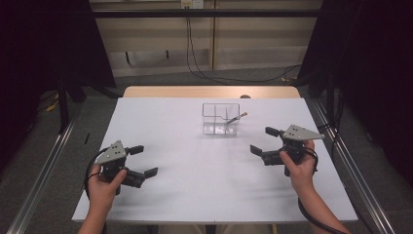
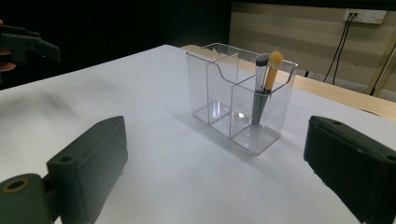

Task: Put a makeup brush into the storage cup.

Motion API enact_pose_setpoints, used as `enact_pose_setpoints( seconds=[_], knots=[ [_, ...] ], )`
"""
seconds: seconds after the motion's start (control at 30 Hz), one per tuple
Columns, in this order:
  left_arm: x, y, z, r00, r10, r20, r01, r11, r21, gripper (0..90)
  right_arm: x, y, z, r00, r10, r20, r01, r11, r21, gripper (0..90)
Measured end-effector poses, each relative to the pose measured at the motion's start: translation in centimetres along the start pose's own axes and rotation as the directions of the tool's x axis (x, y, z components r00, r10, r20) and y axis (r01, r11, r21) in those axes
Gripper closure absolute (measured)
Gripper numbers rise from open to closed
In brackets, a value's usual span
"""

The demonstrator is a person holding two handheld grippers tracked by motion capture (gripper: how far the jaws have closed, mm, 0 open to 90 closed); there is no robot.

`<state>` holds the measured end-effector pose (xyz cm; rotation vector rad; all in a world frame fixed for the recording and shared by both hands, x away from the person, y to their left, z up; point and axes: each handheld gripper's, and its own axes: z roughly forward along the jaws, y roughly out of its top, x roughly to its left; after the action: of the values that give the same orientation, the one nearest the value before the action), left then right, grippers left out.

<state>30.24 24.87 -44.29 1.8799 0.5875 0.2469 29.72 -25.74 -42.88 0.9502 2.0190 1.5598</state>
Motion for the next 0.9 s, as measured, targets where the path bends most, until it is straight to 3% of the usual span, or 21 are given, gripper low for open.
enact_pose_setpoints(
  seconds=[0.9],
  knots=[
    [0.0, 0.0, 0.0, 1.0, -0.001, -0.003, 0.001, 1.0, -0.002, 0.6, -0.5, -1.2, -2.2, 0.9998, -0.001, 0.018, 0.001, 1.0, 0.026, 6.1]
  ],
)
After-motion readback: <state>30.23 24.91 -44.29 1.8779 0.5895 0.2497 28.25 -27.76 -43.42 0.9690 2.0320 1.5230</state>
